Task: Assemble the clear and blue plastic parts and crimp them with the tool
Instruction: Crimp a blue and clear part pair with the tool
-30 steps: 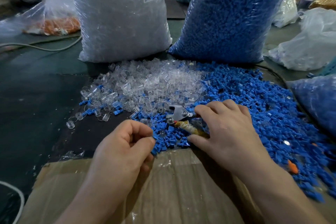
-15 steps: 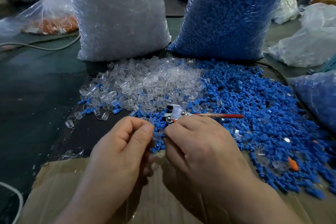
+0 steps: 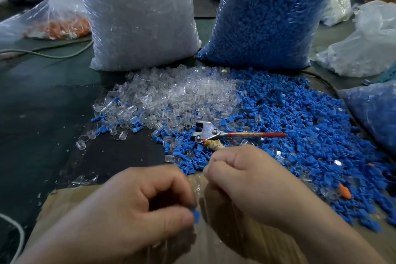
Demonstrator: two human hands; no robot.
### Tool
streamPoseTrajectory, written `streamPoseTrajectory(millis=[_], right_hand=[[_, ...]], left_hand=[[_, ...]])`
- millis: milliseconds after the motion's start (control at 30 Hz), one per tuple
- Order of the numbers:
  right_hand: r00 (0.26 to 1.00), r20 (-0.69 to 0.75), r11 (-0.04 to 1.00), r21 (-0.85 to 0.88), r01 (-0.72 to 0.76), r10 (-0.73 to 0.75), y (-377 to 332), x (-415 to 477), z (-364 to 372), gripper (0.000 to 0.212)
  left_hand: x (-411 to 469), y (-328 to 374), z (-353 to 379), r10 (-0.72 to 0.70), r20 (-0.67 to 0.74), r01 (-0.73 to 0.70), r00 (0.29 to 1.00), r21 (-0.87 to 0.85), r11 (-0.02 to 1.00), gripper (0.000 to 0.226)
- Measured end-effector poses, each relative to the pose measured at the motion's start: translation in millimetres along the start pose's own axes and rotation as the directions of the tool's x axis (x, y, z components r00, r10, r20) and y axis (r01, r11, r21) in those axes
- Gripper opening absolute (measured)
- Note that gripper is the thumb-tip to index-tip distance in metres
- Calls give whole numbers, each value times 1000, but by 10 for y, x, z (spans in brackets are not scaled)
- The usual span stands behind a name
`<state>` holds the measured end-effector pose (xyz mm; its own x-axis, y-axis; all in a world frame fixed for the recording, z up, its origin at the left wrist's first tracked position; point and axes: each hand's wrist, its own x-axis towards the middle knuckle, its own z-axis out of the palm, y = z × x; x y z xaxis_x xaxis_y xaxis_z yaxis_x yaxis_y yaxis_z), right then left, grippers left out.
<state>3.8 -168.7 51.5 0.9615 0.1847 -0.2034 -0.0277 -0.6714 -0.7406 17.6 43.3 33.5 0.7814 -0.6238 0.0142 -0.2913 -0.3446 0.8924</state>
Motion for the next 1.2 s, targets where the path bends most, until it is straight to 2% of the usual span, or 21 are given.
streamPoseTrajectory(millis=[67, 133, 200, 300, 367, 433, 500, 533, 600, 733, 867, 967, 1200], right_hand=[[988, -139, 954, -299, 19, -63, 68, 21, 42, 31], [979, -169, 873, -487, 16, -112, 85, 35, 122, 35], [971, -177, 825, -565, 33, -160, 122, 67, 210, 43], [962, -196, 797, -602, 35, -190, 119, 125, 287, 56], [954, -216, 782, -622, 31, -209, 116, 170, 321, 64], [945, -228, 760, -649, 31, -233, 119, 214, 353, 74], [943, -223, 749, -661, 42, -249, 111, 252, 392, 72], [943, -218, 753, -656, 48, -250, 103, 270, 406, 68], [946, -209, 765, -641, 59, -247, 92, 302, 417, 60], [933, -227, 767, -637, 75, -280, 122, 352, 417, 38], [925, -239, 787, -609, 95, -297, 172, 365, 401, 22], [910, -255, 823, -551, 141, -326, 191, 372, 387, 19], [881, -299, 893, -380, 243, -367, 189, 369, 296, 11]], left_hand=[[24, -16, 54, 23, 89, -44, 996, 244, 969, 18], [54, -5, 143, 93, 125, -136, 988, 404, 905, 18], [69, 17, 186, 90, 147, -148, 985, 453, 879, 23], [42, 96, 185, 1, 144, -70, 990, 475, 877, 31], [12, 107, 141, -75, 37, 49, 996, 469, 882, 29], [16, 17, 60, -99, -209, 197, 973, 525, 828, 24], [61, -89, -28, -95, -422, 353, 902, 591, 725, 27], [82, -135, -44, -105, -459, 402, 882, 618, 676, 35], [133, -202, -14, -132, -430, 407, 893, 650, 641, 43], [225, -194, 84, -127, -385, 366, 914, 653, 663, 36], [259, -214, 113, -119, -441, 390, 889, 597, 701, 11], [255, -244, 130, -113, -475, 403, 873, 571, 715, 8], [225, -321, 108, -101, -655, 378, 749, 297, 877, 16]])
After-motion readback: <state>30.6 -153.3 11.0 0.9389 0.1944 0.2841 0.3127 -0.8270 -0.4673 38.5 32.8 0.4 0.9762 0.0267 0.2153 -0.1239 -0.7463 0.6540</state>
